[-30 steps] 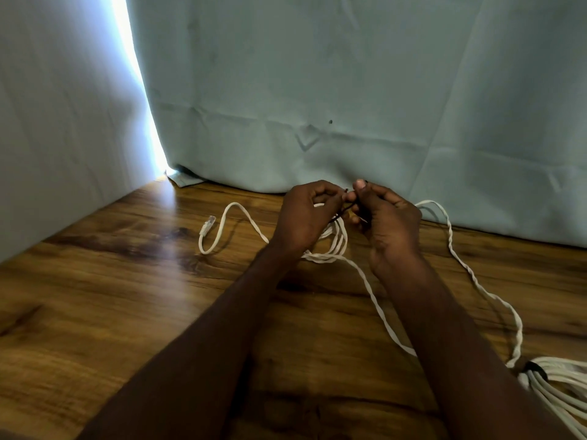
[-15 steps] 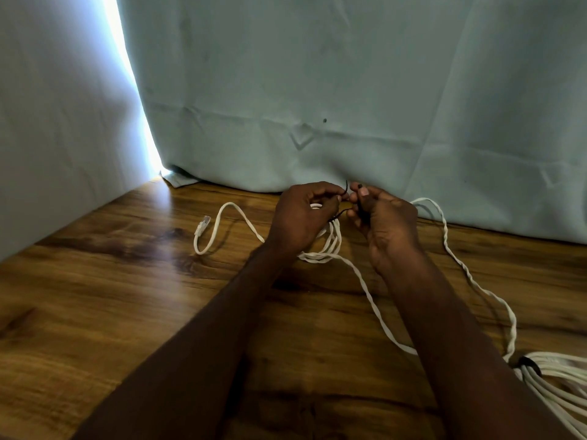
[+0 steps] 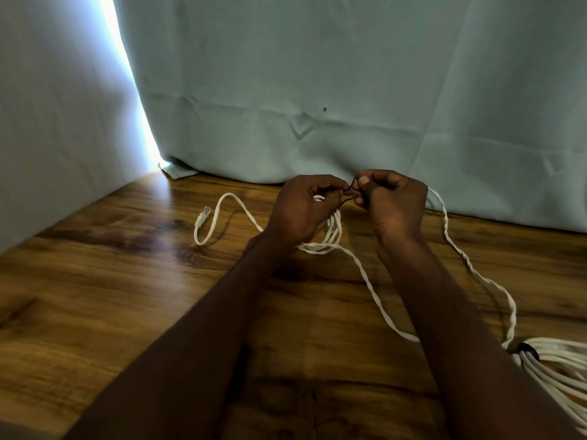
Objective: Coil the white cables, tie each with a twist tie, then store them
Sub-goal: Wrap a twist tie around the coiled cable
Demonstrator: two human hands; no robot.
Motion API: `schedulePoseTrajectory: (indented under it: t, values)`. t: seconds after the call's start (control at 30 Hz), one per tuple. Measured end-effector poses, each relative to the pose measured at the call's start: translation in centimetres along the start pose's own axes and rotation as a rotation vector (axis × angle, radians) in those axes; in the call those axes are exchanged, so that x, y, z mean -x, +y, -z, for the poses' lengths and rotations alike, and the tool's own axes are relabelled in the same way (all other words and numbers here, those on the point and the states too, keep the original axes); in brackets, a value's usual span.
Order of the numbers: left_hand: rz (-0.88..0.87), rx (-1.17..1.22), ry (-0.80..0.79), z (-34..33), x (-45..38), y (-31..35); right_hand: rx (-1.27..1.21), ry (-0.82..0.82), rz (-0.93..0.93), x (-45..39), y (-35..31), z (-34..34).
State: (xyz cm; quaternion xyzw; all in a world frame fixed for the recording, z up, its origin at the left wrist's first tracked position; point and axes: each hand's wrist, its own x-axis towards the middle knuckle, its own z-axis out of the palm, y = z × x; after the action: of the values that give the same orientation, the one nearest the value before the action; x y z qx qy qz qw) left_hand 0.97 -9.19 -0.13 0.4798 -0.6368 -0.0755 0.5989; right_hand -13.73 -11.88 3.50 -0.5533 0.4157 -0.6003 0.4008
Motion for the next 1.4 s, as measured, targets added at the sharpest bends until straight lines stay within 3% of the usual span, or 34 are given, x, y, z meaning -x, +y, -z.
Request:
schedulePoseTrajectory:
  t: [0.23, 1.4]
  values:
    - [-0.01, -0.03, -0.019, 0.1, -0.15, -0.38, 0.119, 0.046, 0.117, -0.14, 0.52, -0.36]
    - [-0.02, -0.028, -0.047, 0.17, -0.06, -0.29, 0.163, 0.014, 0.135, 0.13, 0.28, -0.16]
